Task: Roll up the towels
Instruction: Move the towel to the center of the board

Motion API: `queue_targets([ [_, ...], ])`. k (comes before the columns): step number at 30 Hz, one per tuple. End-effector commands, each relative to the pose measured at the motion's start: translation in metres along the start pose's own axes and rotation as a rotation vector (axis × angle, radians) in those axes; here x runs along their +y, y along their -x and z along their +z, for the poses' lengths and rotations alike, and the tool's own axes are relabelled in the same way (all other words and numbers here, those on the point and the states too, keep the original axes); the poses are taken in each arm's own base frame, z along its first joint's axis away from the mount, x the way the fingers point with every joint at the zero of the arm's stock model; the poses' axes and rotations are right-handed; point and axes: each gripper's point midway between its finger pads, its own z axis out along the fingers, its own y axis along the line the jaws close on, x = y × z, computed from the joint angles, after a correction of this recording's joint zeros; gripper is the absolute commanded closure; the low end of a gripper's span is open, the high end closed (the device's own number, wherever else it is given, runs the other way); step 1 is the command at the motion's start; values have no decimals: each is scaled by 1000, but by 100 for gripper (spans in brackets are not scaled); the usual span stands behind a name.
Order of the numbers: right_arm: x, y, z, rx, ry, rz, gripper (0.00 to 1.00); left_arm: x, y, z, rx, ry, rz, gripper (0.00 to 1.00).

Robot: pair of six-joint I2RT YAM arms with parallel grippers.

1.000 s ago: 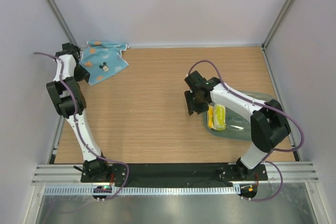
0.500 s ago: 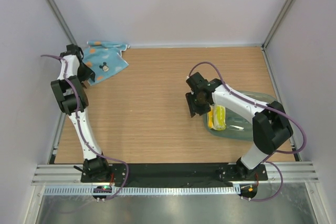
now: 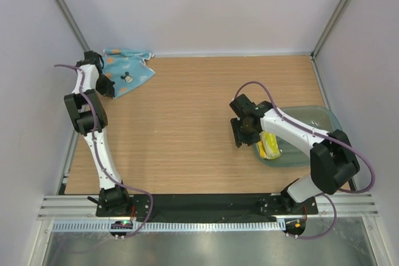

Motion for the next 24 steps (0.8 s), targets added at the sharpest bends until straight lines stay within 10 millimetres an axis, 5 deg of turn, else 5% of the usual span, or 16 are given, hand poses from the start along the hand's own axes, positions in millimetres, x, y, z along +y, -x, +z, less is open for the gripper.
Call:
queue_targets([
  [1,-19,-3,-12,-33,-78,38,50,-34,-16,-2,12,-81,36,100],
  [6,-17,8,-29,-86,-60,52,50,-57,-50,-28,22,-140,75,100],
  [7,-13,12,-33,-102,-46,57,50,-58,-77,-37,46,-131,93,100],
  [9,-12,17,-39,-123,-37,64,50,-70,-97,-51,23,-167,115,100],
  [10,-12,24,-44,-143,-40,67,50,-66,-122,-61,37,-161,133,100],
  [13,-15,34,-55,-178,-61,70,50,-98,-194,-86,59,-206,236,100],
  [14,-16,34,-58,-180,-67,71,50,-113,-240,-101,84,-238,293,100],
  [17,-16,44,-66,-209,-77,77,50,-139,-296,-125,94,-288,373,98],
  [19,-14,51,-72,-220,-71,80,50,-155,-342,-144,168,-344,421,86],
  [22,-6,58,-78,-230,-35,93,48,-170,-352,-175,155,-390,467,61],
  [24,4,62,-80,-235,12,101,47,-175,-335,-199,100,-425,477,55],
])
